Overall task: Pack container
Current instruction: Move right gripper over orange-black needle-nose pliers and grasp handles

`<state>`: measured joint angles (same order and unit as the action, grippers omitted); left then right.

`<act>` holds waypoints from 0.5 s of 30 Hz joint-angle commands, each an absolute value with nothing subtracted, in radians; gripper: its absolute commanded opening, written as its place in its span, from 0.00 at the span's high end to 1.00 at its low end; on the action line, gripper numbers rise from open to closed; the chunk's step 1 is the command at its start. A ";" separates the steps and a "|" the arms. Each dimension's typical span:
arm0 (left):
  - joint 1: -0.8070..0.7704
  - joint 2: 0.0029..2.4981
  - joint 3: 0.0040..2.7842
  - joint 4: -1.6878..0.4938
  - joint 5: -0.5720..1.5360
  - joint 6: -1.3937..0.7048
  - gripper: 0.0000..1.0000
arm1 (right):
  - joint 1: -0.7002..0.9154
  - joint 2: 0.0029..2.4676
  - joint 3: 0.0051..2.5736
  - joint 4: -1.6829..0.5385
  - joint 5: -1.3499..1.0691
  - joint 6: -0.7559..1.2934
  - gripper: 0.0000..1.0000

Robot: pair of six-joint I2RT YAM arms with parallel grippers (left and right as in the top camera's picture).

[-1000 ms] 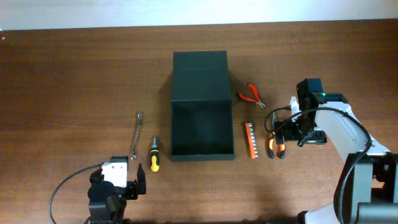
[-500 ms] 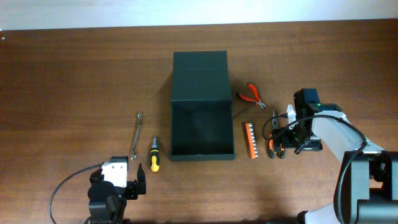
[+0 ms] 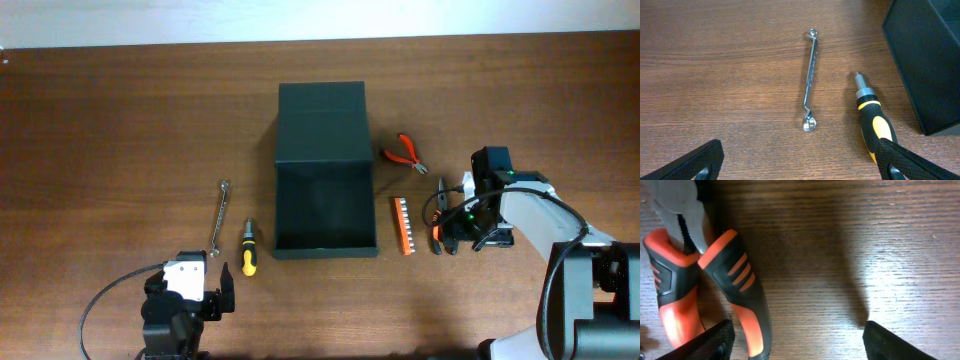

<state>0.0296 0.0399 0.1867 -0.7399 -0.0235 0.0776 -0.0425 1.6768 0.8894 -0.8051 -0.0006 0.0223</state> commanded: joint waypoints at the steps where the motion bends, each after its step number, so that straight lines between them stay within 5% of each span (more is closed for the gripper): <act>1: 0.036 0.033 0.182 -0.738 -0.022 0.065 0.01 | -0.046 1.675 0.884 -0.800 0.012 0.039 0.22; 15: 0.036 0.033 0.182 -0.737 -0.022 0.065 0.01 | -0.046 1.675 0.884 -0.791 0.009 0.042 0.69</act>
<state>0.0296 0.0399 0.1867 -0.7399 -0.0235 0.0776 -0.0425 1.6768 0.8894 -0.7967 0.0025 0.0376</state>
